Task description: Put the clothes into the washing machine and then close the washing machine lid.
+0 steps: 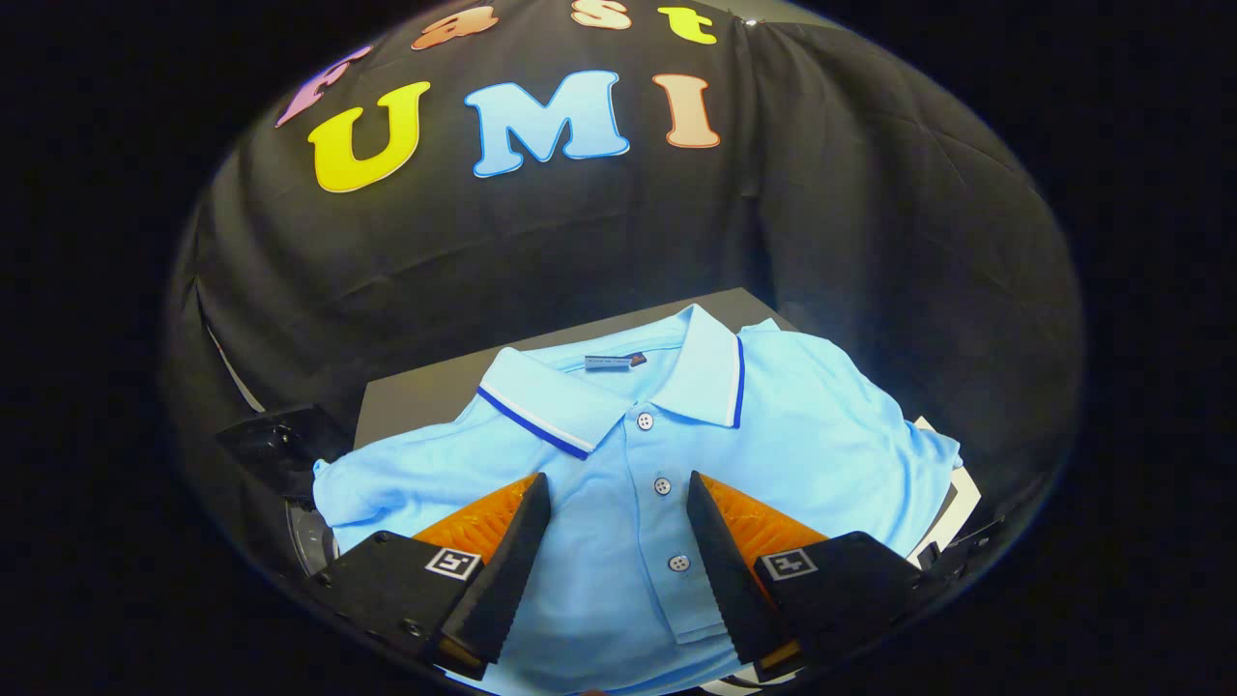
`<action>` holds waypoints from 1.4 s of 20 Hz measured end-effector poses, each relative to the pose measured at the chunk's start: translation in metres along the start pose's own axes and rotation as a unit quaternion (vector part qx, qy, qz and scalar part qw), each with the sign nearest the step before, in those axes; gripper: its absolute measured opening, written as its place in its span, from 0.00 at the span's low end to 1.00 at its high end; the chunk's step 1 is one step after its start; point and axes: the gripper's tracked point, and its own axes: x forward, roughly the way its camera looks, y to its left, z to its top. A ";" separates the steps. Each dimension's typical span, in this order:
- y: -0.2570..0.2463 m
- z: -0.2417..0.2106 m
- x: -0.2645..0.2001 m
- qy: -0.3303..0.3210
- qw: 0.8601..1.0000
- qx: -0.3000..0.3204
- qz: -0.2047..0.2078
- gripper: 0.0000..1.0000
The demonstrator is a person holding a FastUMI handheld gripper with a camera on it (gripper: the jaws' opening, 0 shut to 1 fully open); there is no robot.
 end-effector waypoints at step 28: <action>0.054 0.036 -0.120 -0.171 0.982 -0.071 -0.022 0.01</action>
